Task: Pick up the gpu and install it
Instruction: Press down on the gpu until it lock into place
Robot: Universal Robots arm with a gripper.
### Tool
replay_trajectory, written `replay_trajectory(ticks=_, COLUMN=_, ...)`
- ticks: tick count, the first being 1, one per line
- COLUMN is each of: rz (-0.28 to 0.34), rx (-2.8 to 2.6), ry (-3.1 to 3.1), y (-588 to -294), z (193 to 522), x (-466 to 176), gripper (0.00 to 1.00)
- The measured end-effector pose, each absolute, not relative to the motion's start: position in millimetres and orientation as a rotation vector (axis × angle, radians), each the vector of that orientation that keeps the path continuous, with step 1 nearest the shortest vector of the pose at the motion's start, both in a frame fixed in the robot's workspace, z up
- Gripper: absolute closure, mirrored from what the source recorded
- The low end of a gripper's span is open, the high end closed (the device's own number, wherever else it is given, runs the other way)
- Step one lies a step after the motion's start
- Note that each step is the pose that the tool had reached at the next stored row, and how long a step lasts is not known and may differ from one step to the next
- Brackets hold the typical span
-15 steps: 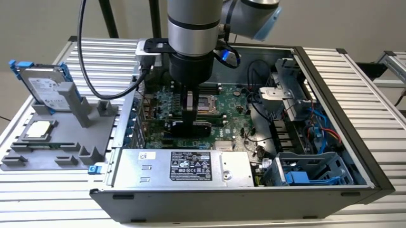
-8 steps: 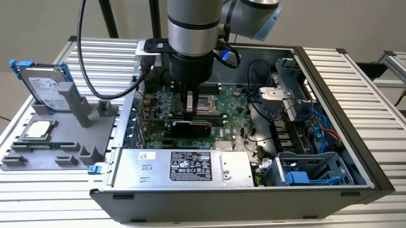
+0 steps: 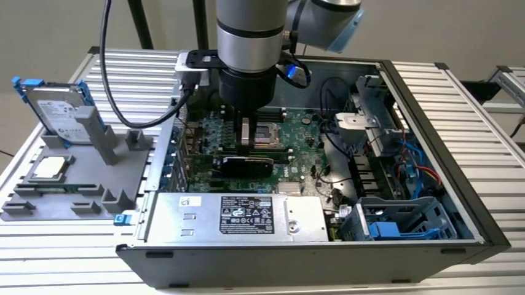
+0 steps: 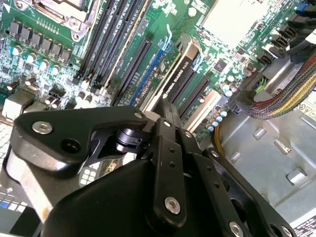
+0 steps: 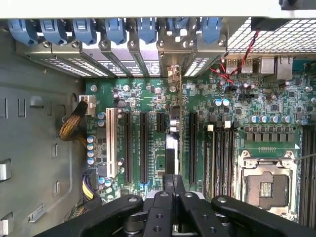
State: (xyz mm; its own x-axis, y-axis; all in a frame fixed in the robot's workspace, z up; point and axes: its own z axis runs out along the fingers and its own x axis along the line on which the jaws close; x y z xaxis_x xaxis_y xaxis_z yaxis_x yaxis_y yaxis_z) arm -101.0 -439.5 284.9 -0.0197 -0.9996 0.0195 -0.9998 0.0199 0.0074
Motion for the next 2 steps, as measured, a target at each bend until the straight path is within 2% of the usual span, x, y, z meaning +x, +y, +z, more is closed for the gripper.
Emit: replay_trajectory(ticks=2, rz=0.014, rx=2.186, ry=-2.229, y=-439.5, z=284.8, x=-101.0, gripper=1.00)
